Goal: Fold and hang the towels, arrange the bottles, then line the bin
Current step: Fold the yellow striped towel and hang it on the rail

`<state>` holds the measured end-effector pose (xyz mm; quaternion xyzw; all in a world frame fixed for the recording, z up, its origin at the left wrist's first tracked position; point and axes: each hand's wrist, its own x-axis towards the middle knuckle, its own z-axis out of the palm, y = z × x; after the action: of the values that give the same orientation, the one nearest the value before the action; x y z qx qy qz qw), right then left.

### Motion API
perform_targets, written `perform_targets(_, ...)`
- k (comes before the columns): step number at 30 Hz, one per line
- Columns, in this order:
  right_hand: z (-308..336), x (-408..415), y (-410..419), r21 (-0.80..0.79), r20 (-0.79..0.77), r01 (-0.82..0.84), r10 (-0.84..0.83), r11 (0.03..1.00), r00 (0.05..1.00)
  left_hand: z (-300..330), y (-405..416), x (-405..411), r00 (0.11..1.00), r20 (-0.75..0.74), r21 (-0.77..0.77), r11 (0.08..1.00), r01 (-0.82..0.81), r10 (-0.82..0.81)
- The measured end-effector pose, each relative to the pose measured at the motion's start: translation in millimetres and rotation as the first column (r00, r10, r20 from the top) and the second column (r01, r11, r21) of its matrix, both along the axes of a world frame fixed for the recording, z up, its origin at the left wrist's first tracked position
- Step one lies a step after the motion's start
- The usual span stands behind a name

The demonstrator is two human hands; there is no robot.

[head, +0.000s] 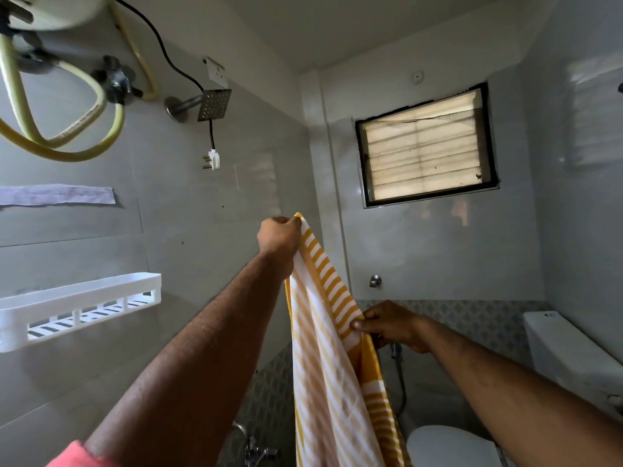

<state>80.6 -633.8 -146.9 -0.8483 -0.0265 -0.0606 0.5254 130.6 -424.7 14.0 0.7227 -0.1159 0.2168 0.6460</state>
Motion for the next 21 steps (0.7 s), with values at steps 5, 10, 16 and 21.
perform_targets(5, 1.3, 3.2, -6.8, 0.064, 0.030, 0.037, -0.039, 0.997, 0.999, -2.1, 14.1, 6.5, 0.998, -0.026, -0.035, 0.998, -0.050, 0.049)
perform_targets(10, 17.2, 7.1, -14.3, 0.113, 0.062, 0.079, -0.086, 0.990, 0.994, -6.2, 35.2, 14.0, 0.993, -0.065, -0.092, 0.990, -0.108, 0.102)
perform_targets(16, 82.6, -2.1, -22.0, 0.094, 0.099, 0.102, -0.111, 0.990, 0.989, -16.7, 61.7, 21.6, 0.979, -0.157, -0.248, 0.954, -0.167, 0.131)
perform_targets(21, 144.0, -14.1, -10.2, 0.082, 0.144, 0.101, -0.112, 0.991, 0.983, -22.4, 77.6, 18.1, 0.963, -0.269, -0.422, 0.895, -0.142, 0.025)
